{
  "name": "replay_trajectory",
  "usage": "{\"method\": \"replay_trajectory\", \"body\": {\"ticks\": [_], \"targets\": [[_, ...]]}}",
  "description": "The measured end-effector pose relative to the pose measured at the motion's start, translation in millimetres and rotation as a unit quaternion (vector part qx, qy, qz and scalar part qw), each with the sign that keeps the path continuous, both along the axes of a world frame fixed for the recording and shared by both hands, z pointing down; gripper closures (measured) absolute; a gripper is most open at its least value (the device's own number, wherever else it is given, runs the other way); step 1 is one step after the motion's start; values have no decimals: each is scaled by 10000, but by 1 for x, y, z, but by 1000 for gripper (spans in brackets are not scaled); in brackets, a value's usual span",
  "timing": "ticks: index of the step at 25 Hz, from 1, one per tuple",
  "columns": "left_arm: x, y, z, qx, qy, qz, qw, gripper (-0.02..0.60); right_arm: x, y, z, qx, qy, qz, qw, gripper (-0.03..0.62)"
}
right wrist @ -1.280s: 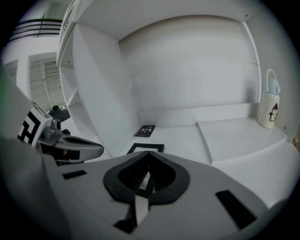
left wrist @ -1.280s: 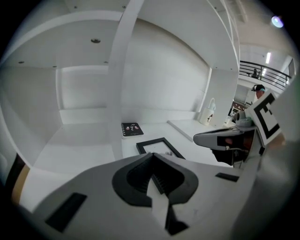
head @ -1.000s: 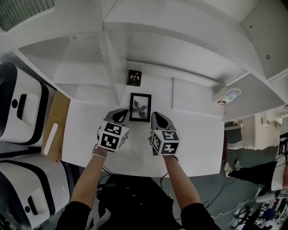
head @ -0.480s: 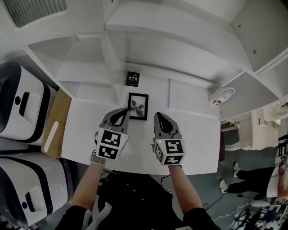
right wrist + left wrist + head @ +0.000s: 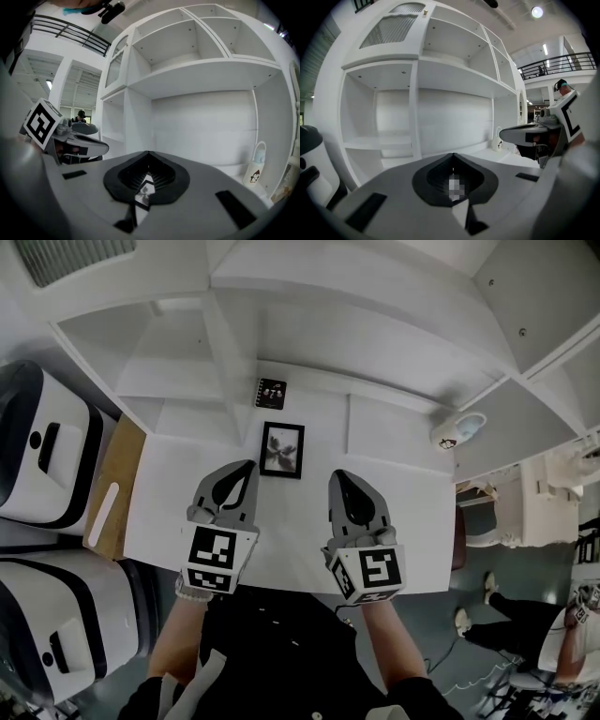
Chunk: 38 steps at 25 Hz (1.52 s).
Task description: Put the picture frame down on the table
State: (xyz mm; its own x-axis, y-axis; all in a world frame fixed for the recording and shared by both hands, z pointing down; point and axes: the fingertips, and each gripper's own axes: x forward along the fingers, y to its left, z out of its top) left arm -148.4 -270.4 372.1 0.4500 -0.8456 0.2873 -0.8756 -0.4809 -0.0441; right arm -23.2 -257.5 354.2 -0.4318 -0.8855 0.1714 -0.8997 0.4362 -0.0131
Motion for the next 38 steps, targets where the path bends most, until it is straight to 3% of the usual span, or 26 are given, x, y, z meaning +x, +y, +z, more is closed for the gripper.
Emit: {"method": "replay_trajectory", "body": {"ticks": [7, 12, 16, 25, 29, 38], "targets": [[7, 17, -31, 289, 234, 34, 9993, 580, 9, 15, -22, 285, 99, 107, 9995, 592], [13, 23, -37, 441, -110, 136, 9989, 580, 8, 23, -23, 402, 298, 38, 9987, 592], [18, 26, -40, 516, -151, 164, 9984, 580, 9, 29, -28, 476, 280, 51, 9985, 592], [22, 29, -39, 331, -38, 160, 9993, 580, 11, 29, -37, 623, 340, 120, 9974, 592], [23, 28, -39, 507, -161, 234, 9983, 580, 10, 29, -34, 583, 347, 130, 9976, 592], [22, 31, -38, 411, -174, 226, 9988, 580, 6, 29, -33, 549, 355, 85, 9978, 592]]}}
